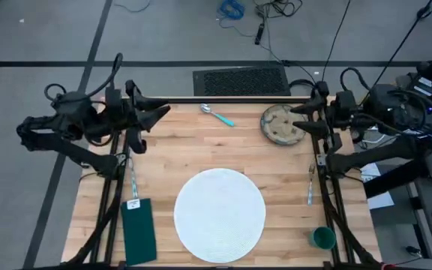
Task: Set table place
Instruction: Move the white table mat to the center
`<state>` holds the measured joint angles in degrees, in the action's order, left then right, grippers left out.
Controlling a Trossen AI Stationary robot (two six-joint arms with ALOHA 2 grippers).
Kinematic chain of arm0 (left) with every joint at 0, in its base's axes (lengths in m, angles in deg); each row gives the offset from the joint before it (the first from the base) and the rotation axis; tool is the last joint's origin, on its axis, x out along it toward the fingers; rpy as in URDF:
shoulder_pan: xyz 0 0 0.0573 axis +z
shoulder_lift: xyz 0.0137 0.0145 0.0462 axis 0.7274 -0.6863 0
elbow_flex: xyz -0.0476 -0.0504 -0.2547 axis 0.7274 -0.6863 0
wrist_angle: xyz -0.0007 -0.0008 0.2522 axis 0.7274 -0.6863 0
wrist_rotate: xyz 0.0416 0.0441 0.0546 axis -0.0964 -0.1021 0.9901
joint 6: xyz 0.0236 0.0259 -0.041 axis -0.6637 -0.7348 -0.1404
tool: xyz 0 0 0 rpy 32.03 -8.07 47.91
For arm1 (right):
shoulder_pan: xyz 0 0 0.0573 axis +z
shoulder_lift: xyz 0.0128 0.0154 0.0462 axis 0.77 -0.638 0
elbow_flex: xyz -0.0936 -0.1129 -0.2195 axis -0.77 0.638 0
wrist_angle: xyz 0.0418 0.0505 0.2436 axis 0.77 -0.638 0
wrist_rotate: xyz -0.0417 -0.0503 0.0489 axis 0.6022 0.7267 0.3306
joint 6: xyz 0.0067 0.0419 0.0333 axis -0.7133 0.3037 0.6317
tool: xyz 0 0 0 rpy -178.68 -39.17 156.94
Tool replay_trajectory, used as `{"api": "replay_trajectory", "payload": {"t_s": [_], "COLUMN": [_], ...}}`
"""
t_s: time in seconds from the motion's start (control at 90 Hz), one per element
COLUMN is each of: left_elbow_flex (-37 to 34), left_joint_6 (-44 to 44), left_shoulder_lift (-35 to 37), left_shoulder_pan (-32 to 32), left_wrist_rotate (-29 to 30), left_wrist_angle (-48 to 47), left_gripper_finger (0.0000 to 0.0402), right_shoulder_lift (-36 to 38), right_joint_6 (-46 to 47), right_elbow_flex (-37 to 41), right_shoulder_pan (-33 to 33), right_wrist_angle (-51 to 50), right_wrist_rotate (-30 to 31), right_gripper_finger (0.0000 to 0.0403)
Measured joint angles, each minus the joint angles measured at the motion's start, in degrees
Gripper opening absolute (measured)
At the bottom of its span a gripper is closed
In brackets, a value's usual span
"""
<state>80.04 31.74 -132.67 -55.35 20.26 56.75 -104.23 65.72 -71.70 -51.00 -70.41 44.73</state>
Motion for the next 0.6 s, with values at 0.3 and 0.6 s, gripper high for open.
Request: {"api": "replay_trajectory", "payload": {"t_s": [0.3, 0.6], "left_elbow_flex": [0.0, 0.0], "left_joint_6": [0.08, 3.18], "left_shoulder_lift": [-0.36, -1.89], "left_shoulder_pan": [0.0, 0.0], "left_wrist_rotate": [-0.18, -0.43], "left_wrist_angle": [0.99, -1.03], "left_gripper_finger": [0.0083, 0.0083], "right_shoulder_lift": [-0.31, -2.41], "right_joint_6": [0.02, -1.33], "right_elbow_flex": [0.0, 0.0], "right_shoulder_pan": [0.0, -0.02], "right_wrist_angle": [0.2, 0.17], "right_wrist_rotate": [0.01, 0.07], "right_gripper_finger": [0.0157, 0.0157]}}
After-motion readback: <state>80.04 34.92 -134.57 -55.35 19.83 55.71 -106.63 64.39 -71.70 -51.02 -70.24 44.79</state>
